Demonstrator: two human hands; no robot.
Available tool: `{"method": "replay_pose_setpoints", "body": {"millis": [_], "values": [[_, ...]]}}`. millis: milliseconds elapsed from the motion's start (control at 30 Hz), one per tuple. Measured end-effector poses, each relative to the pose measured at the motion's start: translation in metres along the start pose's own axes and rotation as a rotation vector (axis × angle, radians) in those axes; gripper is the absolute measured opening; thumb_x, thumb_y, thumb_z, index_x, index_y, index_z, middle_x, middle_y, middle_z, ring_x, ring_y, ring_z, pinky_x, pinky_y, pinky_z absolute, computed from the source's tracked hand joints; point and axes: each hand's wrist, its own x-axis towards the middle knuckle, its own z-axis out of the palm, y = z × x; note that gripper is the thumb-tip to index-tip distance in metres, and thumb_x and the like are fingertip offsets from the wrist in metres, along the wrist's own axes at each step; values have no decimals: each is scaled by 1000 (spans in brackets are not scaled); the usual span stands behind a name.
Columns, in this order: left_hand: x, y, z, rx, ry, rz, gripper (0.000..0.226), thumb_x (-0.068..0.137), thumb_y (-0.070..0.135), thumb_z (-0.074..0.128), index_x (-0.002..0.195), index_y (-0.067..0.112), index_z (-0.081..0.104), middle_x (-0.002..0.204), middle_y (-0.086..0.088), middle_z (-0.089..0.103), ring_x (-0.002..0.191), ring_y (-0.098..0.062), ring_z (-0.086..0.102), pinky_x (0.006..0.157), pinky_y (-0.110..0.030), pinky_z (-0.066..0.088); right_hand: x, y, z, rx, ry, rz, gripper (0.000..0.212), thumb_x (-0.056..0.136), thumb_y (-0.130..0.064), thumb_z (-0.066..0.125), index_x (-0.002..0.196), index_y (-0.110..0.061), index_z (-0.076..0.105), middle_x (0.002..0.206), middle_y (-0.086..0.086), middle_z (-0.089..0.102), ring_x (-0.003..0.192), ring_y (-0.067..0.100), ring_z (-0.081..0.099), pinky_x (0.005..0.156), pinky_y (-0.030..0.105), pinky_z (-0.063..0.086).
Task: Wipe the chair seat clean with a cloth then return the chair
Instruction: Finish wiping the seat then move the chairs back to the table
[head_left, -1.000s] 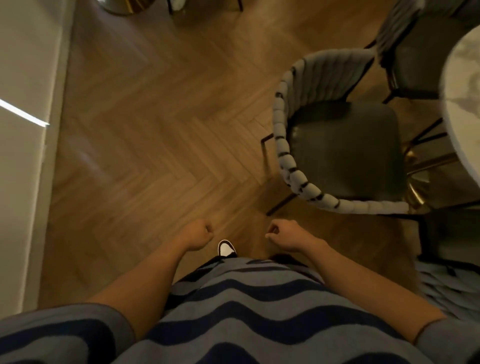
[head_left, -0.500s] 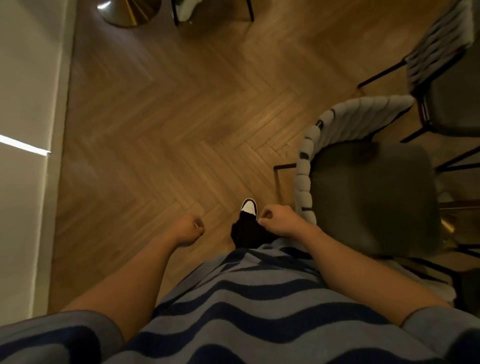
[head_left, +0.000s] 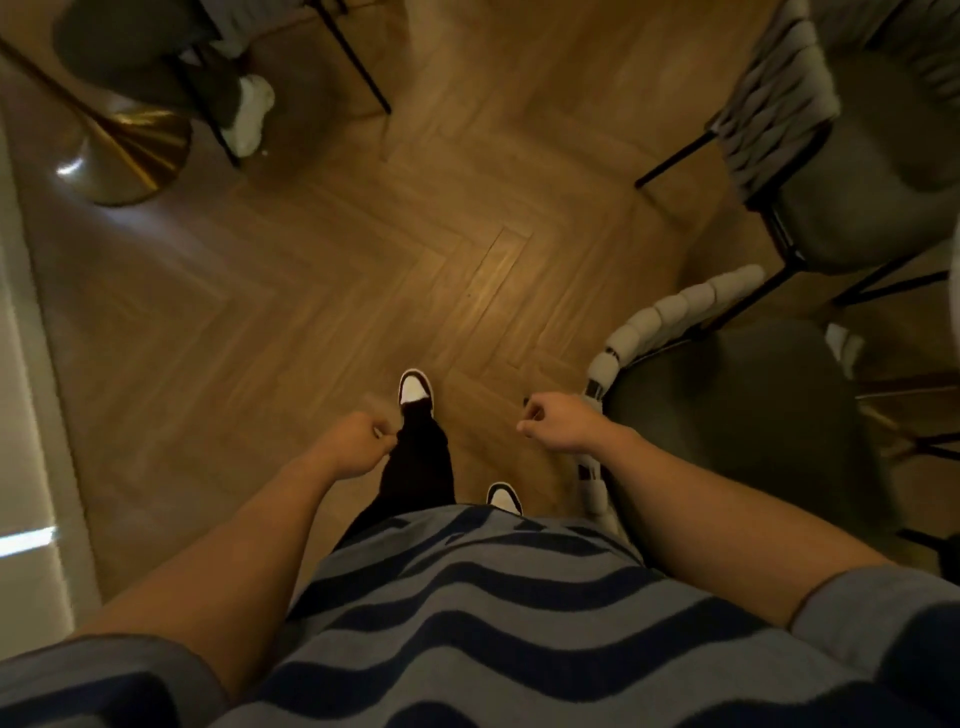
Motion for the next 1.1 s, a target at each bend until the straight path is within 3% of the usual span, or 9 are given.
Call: {"method": "replay_pose_setpoints", "body": {"millis": [133,233,400,500,633,900,1100], "values": [[74,34,-78,131,-37,82,24,97,27,55,111,10,66,85,-3,63,77,-15,57,63,-26,41,37,-11,-46,97,66,67,26,101,-35,60,116,-15,66,116,5,66,108,22,60,90,37,52],[126,67,-134,265,-82,148,29,97,29,55,116,10,65,101,-9,68,93,-23,62,77,-29,48,62,-17,-78,223,150,146,26,100,-37,60,115,-15,66,117,4,64,104,20,57,83,32,47],[192,134,-204,518,-155,300,25,96,27,56,115,13,66,107,-9,67,100,-22,60,74,-23,39,89,-19,-116,489,240,262,19,99,-36,61,110,-22,64,117,4,61,103,20,60,88,35,52],[230,183,-230,638,-184,405,23,95,26,56,110,14,68,111,-9,69,103,-24,62,75,-23,41,100,-14,-136,593,315,328,12,97,-37,63,102,-26,63,113,4,63,97,18,62,81,32,51],[276,264,-242,724,-238,533,20,94,23,57,104,10,69,98,-7,68,93,-23,63,71,-23,40,112,6,-162,707,418,413,10,97,-36,64,98,-26,65,108,2,65,94,17,62,77,30,48],[352,421,-223,973,-345,689,23,96,32,55,110,16,65,107,-5,65,93,-19,60,75,-27,45,125,62,-220,934,529,546,6,100,-34,61,98,-29,62,104,-4,64,94,14,61,75,29,50],[382,522,-205,1105,-389,832,21,95,31,55,107,18,67,102,-2,66,87,-16,58,71,-25,42,126,98,-263,1089,603,617,13,100,-38,61,104,-25,62,108,-3,64,99,15,61,87,33,53]]}}
